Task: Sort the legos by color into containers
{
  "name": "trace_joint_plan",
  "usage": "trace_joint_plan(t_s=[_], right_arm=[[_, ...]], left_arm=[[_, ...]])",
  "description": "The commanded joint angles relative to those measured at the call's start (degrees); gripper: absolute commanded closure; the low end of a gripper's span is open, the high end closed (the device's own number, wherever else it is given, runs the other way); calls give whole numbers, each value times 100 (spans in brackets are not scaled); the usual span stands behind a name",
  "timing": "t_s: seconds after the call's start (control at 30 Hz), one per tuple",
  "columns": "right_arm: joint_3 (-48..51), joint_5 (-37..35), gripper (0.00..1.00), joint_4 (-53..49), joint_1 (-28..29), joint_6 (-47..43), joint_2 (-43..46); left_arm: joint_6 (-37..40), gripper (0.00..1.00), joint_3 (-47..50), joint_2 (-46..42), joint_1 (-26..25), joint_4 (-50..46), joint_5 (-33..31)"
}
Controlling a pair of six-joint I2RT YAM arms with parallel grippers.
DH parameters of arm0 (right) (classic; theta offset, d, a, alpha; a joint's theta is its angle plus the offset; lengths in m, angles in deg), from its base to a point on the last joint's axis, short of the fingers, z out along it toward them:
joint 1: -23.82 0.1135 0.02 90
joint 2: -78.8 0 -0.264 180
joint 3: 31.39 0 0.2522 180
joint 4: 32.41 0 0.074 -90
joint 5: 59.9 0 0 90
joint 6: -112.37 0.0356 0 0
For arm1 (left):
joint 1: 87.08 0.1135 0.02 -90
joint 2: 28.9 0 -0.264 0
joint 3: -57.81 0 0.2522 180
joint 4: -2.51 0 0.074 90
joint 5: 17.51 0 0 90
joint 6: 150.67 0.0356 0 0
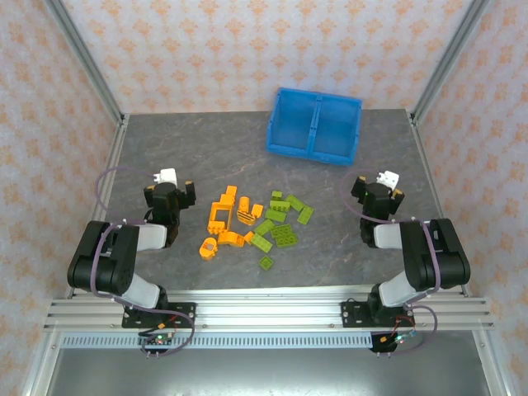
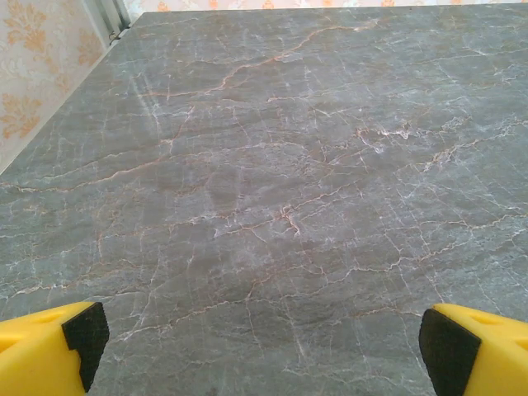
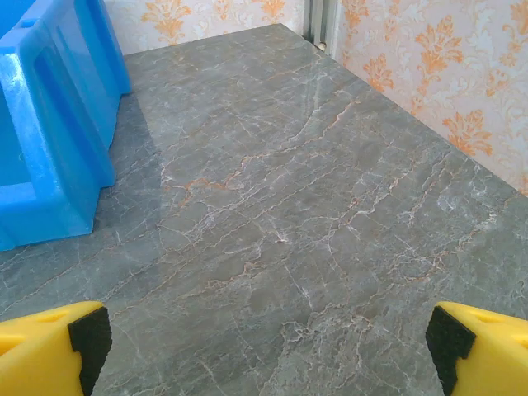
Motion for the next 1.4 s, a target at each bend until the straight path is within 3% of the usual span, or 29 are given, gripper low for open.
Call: trace_joint_plan(t_s=[0.0, 0.43, 0.6, 0.63, 0.73, 0.8, 0.87, 0.93, 1.03, 1.17, 1.27, 1.37], right_arm=[[-79, -60, 1, -34, 10, 24, -27], [-54, -92, 1, 16, 1, 22, -5], [67, -201, 1, -97, 83, -40, 443], [15, -415, 1, -415, 101, 34, 727], [-619, -722, 1, -2734, 106, 786, 1803], [-1269, -478, 1, -4699, 106, 1724, 2487], [-1914, 426, 1, -6322, 115, 2352, 2815], [-2374, 1318, 1, -7326, 187, 2699, 2832], [-2817, 2121, 1, -8131, 533, 2848, 2705], [-3210, 2401, 1, -8593, 1196, 2887, 2407], [-3611, 2329, 1, -8878, 1786, 2805, 1949], [-3913, 2112, 1, -9042, 2354, 2766, 1304]], left_arm=[[0, 0, -71, -41, -9, 198, 8], [0, 0, -71, -41, -9, 199, 7], [-1, 0, -62, -44, -9, 203, 16], [0, 0, -58, -47, -9, 211, 14], [2, 0, -106, -289, -16, -82, 2], [11, 0, -132, -863, -81, -674, -209], [-195, 0, -50, -1667, -185, -1208, -303], [-442, 0, -107, -2486, -346, -1957, -181], [-978, 0, -696, -3410, -664, -3557, 176], [-1670, 0, -1724, -3722, -1101, -5136, 1431], [-1539, 0, -2657, -3535, -1443, -6402, 2340], [-1057, 0, -3628, -3287, -1770, -7684, 2844]])
